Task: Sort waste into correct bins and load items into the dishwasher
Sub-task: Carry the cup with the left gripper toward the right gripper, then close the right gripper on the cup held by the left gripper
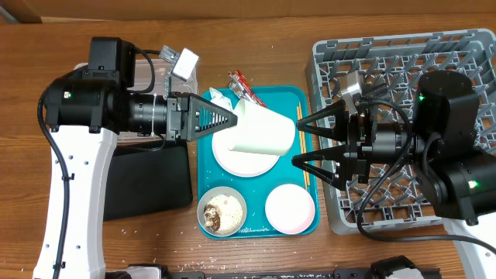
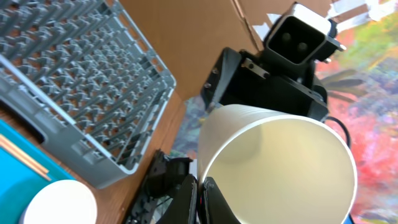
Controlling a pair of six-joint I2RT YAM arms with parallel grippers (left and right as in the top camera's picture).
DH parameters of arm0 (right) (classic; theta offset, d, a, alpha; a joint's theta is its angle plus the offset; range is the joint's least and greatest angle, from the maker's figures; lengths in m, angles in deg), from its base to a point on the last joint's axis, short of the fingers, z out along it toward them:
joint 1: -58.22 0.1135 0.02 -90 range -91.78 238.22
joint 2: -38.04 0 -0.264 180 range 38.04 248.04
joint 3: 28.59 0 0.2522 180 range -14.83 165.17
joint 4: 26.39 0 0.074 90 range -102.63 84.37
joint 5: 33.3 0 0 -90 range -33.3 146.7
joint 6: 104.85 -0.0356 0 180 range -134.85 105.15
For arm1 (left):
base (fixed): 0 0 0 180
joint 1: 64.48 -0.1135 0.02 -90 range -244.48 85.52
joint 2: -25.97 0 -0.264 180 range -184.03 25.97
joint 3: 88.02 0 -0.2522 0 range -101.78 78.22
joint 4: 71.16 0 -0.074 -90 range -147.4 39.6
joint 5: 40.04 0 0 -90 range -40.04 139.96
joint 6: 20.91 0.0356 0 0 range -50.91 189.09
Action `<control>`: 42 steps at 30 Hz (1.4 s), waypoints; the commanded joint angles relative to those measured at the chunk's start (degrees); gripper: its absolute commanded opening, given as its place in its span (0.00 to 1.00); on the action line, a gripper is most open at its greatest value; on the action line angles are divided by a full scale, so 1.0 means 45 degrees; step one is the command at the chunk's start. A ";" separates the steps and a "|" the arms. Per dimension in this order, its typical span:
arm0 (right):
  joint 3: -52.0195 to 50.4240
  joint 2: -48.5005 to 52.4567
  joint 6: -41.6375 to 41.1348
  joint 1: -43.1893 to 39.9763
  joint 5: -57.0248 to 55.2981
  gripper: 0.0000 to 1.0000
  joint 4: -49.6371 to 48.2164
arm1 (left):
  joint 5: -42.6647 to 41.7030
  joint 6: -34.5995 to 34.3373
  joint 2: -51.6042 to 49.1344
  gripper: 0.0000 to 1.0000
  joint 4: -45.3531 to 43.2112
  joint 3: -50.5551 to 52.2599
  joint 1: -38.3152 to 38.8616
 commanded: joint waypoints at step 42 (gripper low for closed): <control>0.0034 0.0937 -0.4260 0.1506 0.0107 0.96 -0.3521 | -0.2195 0.1049 -0.0058 0.04 -0.1700 0.0044 0.0772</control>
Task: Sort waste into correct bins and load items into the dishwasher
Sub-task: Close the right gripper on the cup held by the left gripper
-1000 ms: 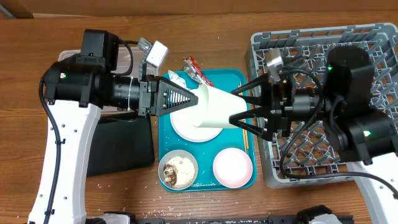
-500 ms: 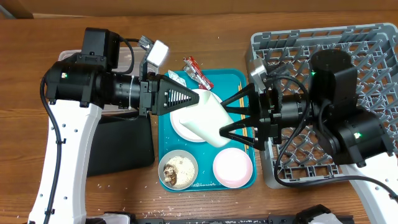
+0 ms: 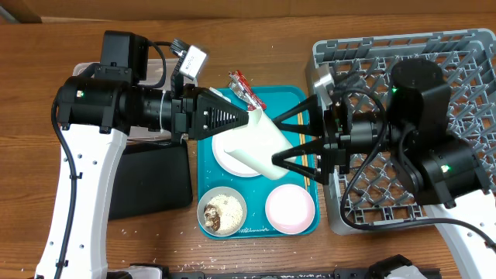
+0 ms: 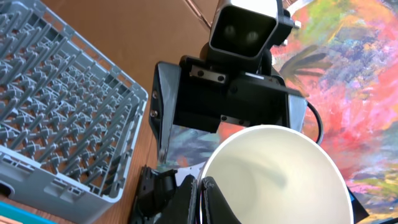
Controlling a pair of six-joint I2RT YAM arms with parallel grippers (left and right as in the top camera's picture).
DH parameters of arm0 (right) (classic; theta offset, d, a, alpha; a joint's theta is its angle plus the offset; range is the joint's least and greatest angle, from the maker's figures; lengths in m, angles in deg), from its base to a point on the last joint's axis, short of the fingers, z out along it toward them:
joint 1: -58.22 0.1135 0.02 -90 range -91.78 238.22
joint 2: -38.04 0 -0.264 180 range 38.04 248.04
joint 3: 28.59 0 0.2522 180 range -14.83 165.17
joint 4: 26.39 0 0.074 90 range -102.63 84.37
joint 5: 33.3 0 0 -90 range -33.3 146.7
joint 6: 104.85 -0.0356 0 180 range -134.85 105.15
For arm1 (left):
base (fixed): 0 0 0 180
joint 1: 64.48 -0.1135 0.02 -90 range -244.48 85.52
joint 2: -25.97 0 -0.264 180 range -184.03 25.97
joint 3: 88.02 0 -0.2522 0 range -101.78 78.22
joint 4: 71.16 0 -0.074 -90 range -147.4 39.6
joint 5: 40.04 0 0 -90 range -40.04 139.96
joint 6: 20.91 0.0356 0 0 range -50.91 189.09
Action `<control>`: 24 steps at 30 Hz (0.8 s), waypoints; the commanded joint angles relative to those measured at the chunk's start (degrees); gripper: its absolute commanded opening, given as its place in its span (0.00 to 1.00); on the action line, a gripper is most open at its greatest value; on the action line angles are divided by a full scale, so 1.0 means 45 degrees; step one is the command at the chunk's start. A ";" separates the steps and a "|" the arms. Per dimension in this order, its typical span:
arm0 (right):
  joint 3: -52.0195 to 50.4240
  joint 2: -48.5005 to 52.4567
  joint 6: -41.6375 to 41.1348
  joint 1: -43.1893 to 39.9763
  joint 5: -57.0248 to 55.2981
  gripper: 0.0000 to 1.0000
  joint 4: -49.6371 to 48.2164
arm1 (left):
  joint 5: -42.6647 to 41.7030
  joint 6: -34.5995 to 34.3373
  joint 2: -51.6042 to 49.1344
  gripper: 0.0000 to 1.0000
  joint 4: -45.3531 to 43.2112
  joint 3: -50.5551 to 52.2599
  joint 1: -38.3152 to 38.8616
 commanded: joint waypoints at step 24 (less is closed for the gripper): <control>0.0034 0.0019 -0.2302 0.0607 -0.1598 1.00 -0.1462 | -0.0641 -0.0942 0.0010 0.04 -0.2419 0.0034 -0.1384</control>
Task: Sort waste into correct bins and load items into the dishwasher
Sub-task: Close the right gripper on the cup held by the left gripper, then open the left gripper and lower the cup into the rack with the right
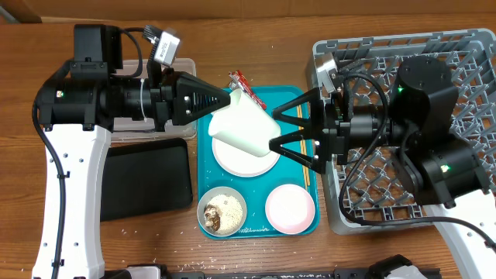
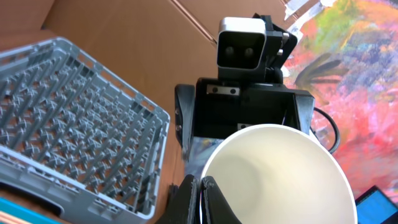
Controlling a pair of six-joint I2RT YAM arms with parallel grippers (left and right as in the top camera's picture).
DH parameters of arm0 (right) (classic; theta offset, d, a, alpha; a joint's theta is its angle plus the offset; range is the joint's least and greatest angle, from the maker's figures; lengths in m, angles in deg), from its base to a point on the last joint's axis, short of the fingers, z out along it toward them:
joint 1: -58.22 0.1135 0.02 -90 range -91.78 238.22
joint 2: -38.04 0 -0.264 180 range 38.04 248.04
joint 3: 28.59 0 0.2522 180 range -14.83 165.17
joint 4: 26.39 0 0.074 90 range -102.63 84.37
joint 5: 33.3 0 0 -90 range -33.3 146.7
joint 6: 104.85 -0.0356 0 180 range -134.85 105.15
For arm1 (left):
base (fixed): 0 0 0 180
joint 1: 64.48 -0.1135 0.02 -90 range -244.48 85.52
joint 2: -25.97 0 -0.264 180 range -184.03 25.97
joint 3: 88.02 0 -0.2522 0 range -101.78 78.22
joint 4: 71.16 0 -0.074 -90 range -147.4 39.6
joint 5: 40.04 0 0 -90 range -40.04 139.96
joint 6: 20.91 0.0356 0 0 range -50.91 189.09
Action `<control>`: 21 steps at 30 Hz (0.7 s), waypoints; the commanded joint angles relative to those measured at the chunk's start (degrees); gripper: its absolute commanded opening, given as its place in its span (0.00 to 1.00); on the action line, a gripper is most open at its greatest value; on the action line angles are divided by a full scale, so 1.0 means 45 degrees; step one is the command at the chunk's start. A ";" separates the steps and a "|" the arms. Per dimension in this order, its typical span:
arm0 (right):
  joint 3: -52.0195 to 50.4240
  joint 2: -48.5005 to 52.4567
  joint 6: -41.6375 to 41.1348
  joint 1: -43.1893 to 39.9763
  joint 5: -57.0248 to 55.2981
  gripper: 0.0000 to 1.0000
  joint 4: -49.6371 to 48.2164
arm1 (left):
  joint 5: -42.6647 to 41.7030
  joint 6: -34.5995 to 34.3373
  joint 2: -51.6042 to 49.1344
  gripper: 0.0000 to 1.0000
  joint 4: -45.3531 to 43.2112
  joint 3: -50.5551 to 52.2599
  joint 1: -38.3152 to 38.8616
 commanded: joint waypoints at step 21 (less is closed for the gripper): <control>0.0034 0.0151 0.0000 0.1477 -0.2215 0.56 -0.0442 | -0.0340 -0.1666 0.0010 0.04 -0.1520 0.0034 -0.0044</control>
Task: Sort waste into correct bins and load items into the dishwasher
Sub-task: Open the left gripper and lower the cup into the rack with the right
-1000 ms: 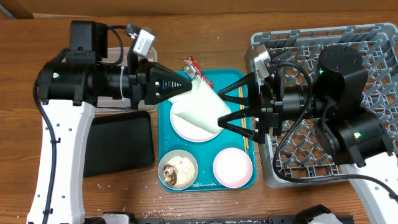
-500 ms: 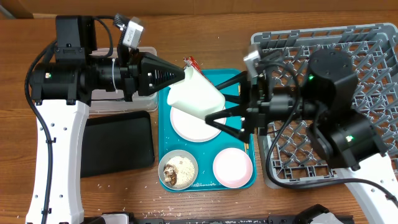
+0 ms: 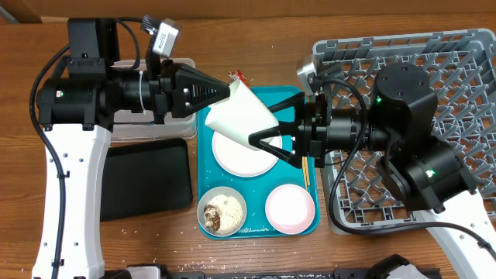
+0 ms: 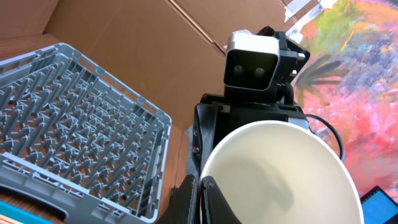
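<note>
A white paper cup [image 3: 242, 118] hangs tilted over the teal tray [image 3: 285, 94], its open mouth toward the left wrist camera [image 4: 273, 177]. My left gripper [image 3: 231, 91] is shut on the cup's rim, one finger inside and one outside [image 4: 202, 186]. My right gripper [image 3: 265, 124] is open and reaches in from the right, its two fingers straddling the cup's closed end without clearly touching it. The grey dish rack [image 3: 457, 54] stands at the right and shows behind the cup [image 4: 74, 137].
On the tray lie a white plate [image 3: 232, 159], a bowl with food scraps [image 3: 222, 211], a small pale dish [image 3: 290, 208], a chopstick [image 3: 308, 172] and a red wrapper [image 3: 236, 76]. A clear container [image 3: 147, 128] and a black bin [image 3: 147, 182] stand at the left.
My right gripper has moved left, its open fingers now further along the cup. The cup, still in my left gripper, has shifted slightly up and left.
My left gripper held the cup over the plate with the open right gripper just to its right. Then both arms came together, the right fingers either side of the cup. The left arm then stood further left with the cup, and the right gripper has followed, still open.
</note>
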Controlling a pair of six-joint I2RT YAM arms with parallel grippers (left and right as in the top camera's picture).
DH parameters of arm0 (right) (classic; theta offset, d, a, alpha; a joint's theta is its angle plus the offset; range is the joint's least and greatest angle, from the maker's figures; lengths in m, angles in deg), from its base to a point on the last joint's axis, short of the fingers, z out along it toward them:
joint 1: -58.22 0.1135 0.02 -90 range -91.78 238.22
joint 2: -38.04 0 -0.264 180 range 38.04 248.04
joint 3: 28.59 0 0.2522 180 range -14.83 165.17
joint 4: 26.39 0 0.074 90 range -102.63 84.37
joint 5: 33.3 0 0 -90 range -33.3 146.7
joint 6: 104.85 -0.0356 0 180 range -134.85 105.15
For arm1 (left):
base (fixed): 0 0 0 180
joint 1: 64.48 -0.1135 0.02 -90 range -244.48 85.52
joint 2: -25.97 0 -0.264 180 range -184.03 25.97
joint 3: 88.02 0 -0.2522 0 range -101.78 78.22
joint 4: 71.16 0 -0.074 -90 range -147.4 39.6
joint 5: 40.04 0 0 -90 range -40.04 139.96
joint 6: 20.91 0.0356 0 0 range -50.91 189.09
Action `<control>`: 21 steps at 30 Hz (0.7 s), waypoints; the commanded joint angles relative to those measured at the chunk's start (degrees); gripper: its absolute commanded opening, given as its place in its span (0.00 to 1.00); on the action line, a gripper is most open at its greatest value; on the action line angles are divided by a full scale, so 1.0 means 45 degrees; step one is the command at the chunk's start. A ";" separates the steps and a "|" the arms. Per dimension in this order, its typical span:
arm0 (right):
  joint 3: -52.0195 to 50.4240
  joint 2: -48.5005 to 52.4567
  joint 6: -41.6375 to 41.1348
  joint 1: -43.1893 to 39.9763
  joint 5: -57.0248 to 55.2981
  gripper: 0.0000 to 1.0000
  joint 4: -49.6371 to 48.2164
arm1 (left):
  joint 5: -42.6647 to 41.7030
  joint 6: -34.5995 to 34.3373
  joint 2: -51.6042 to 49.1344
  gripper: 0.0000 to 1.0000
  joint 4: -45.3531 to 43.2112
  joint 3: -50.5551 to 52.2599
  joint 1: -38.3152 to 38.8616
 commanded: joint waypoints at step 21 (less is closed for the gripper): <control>0.0296 -0.2788 -0.0962 -0.2769 -0.9311 0.54 1.0219 | 0.5819 -0.2055 0.0010 1.00 0.1394 0.0034 -0.0146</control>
